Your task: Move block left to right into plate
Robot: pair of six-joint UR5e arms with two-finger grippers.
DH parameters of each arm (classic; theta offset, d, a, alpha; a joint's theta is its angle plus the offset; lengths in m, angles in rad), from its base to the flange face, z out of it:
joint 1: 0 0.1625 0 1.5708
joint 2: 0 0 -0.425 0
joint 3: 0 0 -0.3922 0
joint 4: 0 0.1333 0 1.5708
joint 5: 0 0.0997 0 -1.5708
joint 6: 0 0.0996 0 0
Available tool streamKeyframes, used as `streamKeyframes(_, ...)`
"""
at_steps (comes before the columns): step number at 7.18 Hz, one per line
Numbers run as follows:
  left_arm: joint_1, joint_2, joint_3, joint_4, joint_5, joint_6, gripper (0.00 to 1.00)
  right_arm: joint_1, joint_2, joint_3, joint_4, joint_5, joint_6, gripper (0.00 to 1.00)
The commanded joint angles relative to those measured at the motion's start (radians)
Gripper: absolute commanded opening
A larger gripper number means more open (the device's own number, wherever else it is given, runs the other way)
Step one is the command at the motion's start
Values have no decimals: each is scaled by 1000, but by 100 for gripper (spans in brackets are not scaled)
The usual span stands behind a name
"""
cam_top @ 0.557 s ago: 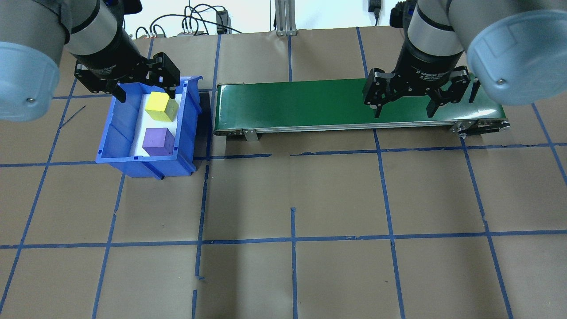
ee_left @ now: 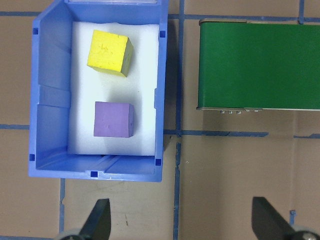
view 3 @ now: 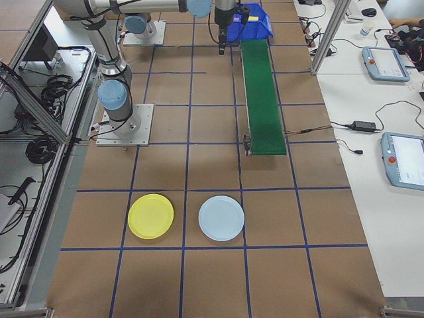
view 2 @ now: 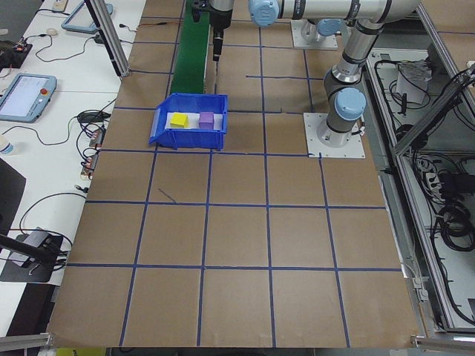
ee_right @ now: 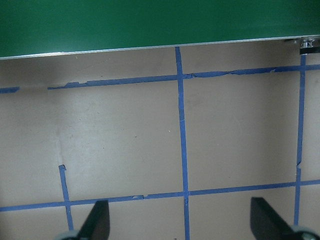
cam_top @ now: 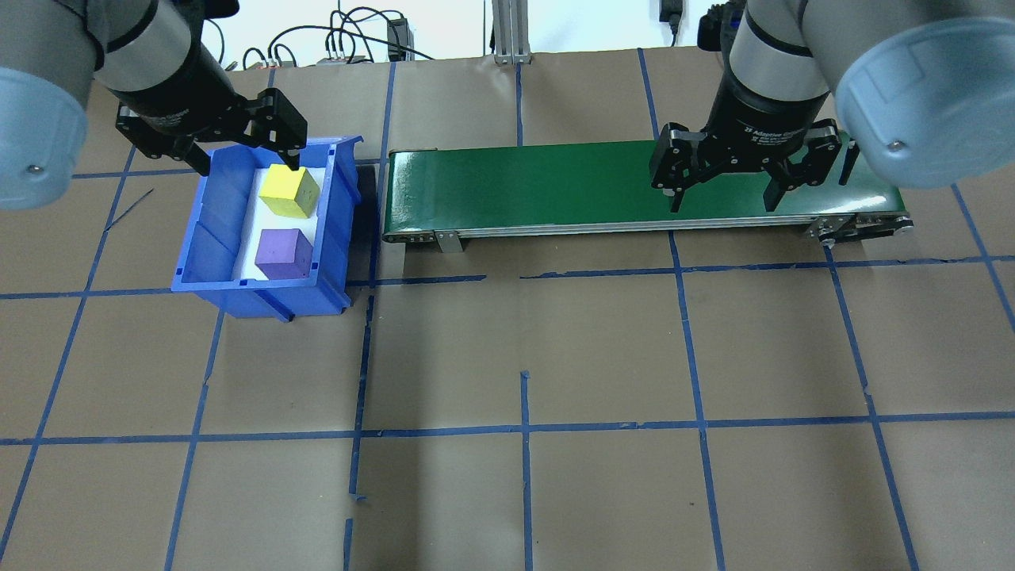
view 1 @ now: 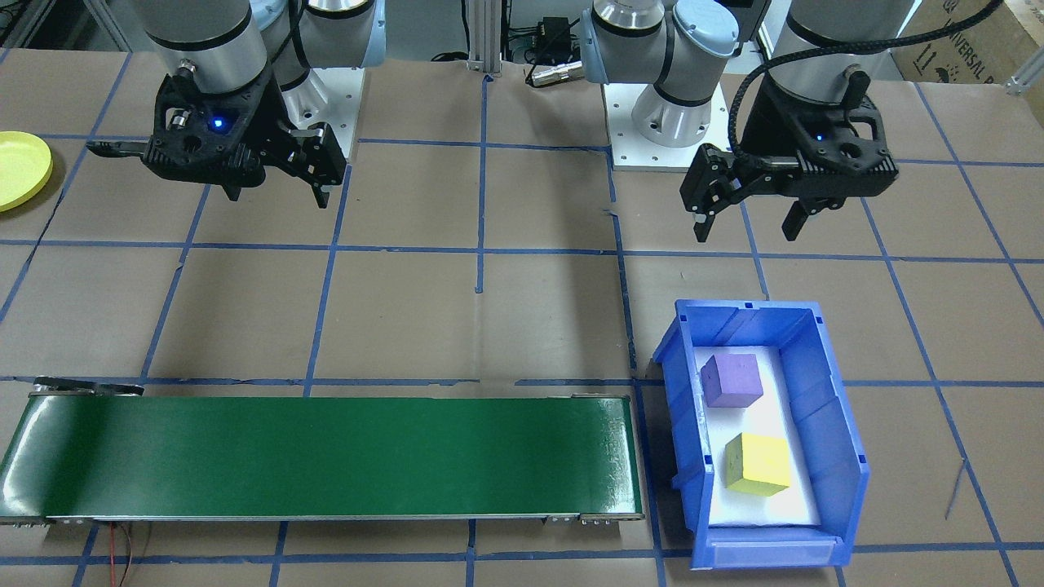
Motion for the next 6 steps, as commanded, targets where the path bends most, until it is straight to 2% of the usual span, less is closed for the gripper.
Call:
streamKeyframes(1, 100, -1, 8, 2, -16, 92, 100, 0, 0, 0, 0, 0, 0, 100)
streamKeyframes(2, 129, -28, -10, 22, -15, 128, 100, 0, 0, 0, 0, 0, 0, 100)
streamKeyframes(4, 159, -136, -17, 138, -22, 203, 100, -2, 0, 6, 0, 2, 0, 100)
streamKeyframes(6, 179, -242, -23, 152, -22, 191, 100, -2, 0, 8, -1, 2, 0, 100)
